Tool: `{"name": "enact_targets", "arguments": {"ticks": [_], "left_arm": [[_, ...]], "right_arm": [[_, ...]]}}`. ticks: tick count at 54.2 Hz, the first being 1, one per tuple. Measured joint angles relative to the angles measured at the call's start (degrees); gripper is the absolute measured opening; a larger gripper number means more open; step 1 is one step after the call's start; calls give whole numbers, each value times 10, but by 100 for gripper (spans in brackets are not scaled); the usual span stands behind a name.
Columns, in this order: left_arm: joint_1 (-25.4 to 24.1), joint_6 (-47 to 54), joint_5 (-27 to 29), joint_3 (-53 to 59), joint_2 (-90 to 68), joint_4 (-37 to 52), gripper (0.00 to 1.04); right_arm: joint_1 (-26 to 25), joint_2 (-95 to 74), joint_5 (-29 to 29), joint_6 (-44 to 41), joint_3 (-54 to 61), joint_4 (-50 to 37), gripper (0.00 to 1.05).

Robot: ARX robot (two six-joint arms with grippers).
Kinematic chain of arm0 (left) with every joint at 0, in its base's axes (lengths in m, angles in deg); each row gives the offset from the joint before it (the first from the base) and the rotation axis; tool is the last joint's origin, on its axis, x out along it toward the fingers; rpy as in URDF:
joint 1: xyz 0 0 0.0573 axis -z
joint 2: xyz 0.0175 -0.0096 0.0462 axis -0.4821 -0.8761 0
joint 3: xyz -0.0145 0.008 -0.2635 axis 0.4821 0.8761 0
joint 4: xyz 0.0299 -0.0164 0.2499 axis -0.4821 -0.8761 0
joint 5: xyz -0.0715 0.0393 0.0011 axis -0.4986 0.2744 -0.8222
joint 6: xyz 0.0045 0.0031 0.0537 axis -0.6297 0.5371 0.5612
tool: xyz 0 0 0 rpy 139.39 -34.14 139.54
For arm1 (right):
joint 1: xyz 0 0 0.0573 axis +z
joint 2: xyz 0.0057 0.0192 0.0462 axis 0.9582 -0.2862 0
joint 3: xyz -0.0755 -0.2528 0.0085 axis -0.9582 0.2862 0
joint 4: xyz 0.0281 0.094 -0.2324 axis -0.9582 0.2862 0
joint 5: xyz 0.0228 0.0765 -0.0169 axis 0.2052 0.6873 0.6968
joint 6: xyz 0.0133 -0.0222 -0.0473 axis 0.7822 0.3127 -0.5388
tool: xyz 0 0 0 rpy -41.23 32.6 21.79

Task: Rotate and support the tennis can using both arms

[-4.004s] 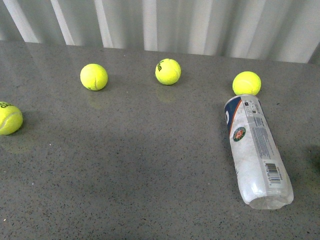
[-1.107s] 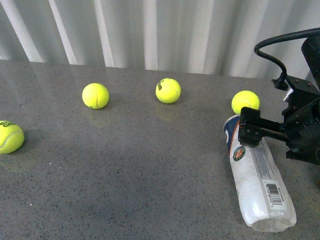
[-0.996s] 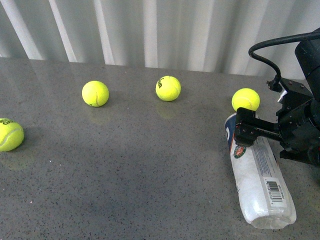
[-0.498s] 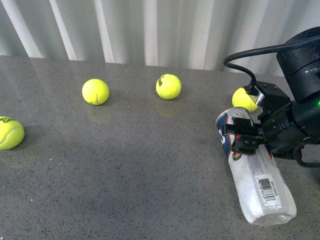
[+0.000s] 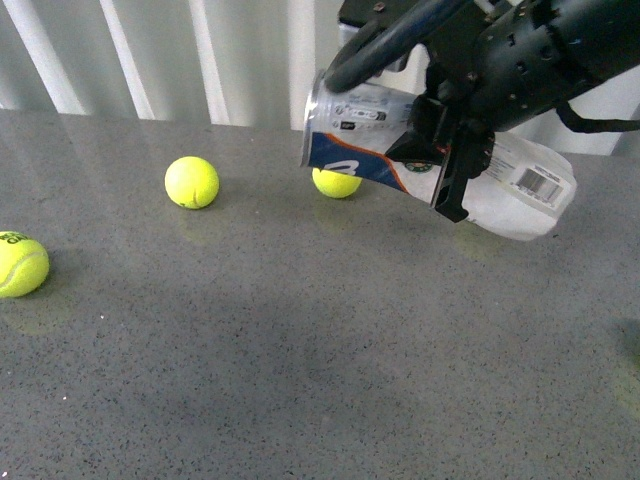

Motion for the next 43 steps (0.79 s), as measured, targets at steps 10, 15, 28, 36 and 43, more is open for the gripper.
{"name": "enact_targets", "arguments": {"ticks": [10, 15, 28, 36, 43], "left_arm": [[0, 0, 0, 0, 0, 0, 98], [0, 0, 0, 0, 0, 0, 98], [0, 0, 0, 0, 0, 0, 98], [0, 0, 0, 0, 0, 0, 98], [0, 0, 0, 0, 0, 0, 98]], "right_arm": [[13, -85, 30, -70, -61, 36, 10], [16, -105, 43, -64, -69, 29, 9], [35, -136, 61, -67, -65, 16, 6], [46, -152, 53, -85, -48, -3, 6], [49, -167, 40, -107, -35, -12, 6]]}}
